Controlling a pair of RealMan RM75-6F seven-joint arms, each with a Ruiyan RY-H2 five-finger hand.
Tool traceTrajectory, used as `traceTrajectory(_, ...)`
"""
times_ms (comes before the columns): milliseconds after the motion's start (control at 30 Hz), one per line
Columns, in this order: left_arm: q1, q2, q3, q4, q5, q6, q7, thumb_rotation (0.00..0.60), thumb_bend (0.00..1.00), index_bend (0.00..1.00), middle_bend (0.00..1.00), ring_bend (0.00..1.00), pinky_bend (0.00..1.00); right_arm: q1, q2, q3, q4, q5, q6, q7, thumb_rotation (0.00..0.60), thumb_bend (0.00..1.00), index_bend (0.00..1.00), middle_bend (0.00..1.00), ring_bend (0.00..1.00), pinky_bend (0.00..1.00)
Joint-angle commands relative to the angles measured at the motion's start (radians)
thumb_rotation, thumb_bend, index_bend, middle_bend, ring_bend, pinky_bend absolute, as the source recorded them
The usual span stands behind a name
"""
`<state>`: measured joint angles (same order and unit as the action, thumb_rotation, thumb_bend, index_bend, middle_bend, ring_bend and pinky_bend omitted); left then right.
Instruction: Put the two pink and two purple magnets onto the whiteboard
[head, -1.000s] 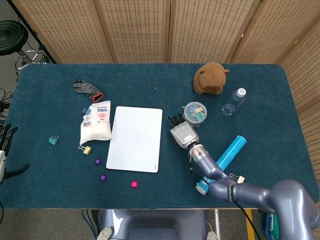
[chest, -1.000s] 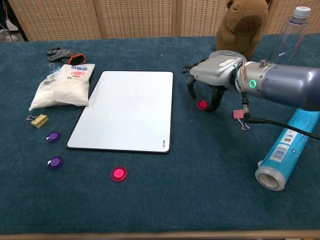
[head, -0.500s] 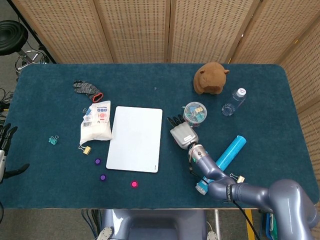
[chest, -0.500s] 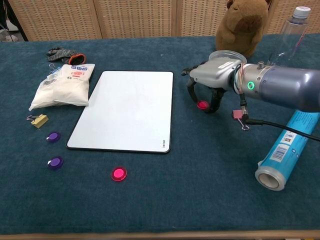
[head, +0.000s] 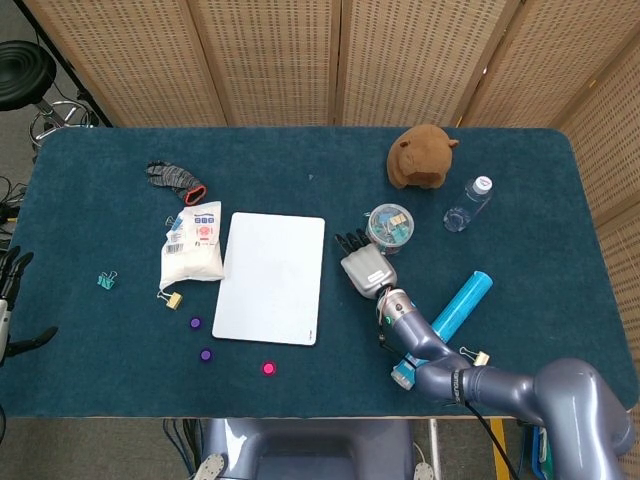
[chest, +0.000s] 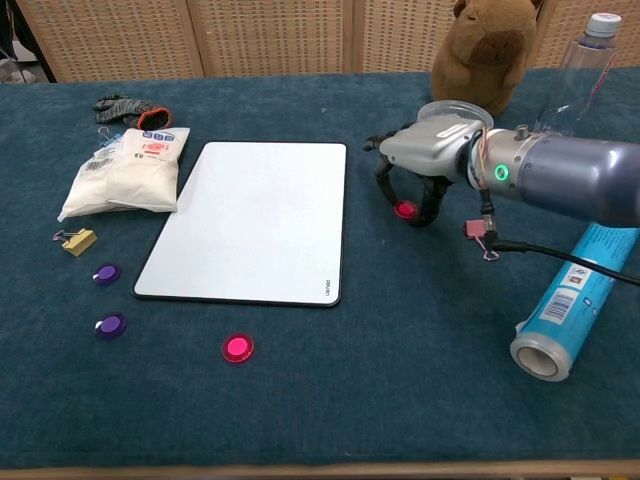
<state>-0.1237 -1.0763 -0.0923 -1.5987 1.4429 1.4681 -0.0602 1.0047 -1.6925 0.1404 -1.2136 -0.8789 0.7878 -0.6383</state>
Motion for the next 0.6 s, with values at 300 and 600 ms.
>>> traceTrajectory(300,-0.001,0.0,0.0,-0.002,-0.001,-0.003,-0.001,0.6,0.02,0.0,0.0,0.0,0.0,-0.003,0.046,0.064,-0.185,-0.027,0.054,0.069,0.6,0.33,0.53,0.0,0.0,0.0)
traceTrajectory(600,-0.002,-0.002,0.006,-0.008,0.007,-0.004,0.005,0.6,0.02,0.0,0.0,0.0,0.0,0.045,-0.013,0.099,-0.263,0.056,0.044,0.068,0.6,0.34,0.53,0.0,0.0,0.0)
